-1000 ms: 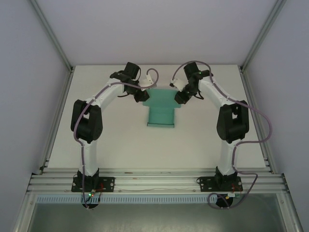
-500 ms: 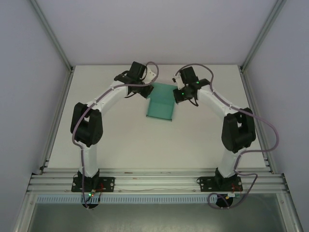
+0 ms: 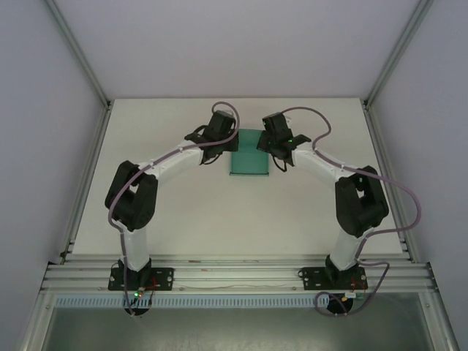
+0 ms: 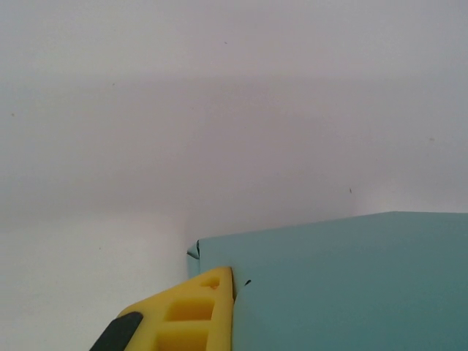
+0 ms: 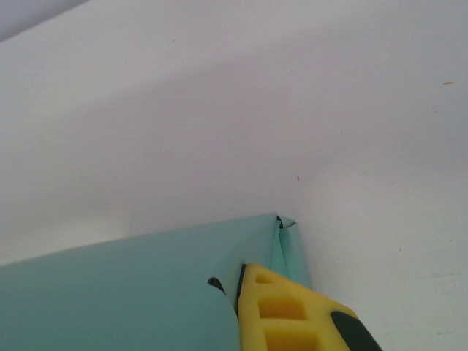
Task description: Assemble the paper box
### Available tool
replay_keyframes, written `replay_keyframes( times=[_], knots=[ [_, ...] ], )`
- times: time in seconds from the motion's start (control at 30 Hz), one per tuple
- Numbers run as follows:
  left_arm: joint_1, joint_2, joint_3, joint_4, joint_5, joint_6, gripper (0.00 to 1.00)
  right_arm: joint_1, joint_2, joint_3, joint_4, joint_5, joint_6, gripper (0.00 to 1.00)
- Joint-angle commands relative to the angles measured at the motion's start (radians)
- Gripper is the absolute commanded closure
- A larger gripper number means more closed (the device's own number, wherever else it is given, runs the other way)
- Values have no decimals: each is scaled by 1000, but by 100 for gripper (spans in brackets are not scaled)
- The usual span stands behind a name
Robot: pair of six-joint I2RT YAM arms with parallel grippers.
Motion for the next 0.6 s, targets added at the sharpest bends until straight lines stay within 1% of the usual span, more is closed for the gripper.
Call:
replay_keyframes(
  times=[0.0, 0.07, 0.27, 0.3, 0.4, 0.47, 0.57],
  knots=[
    [15, 0, -54, 86, 20, -141, 100, 20, -1, -24, 129, 31, 81, 100],
    [13, 7, -55, 93, 39, -181, 100, 26, 3, -45, 134, 30, 65, 100],
    [11, 8, -51, 146, 141, -259, 100, 47, 8, -88, 138, 31, 21, 100],
    [9, 29, -51, 151, 151, -264, 100, 49, 8, -95, 140, 32, 15, 100],
    [8, 41, -43, 144, 189, -311, 100, 53, 17, -109, 151, 19, 5, 100],
    [5, 43, -41, 167, 220, -317, 100, 57, 22, -115, 158, 3, 5, 100],
    [-8, 35, -62, 193, 187, -297, 100, 60, 16, -132, 167, 10, 1, 100]
  ],
)
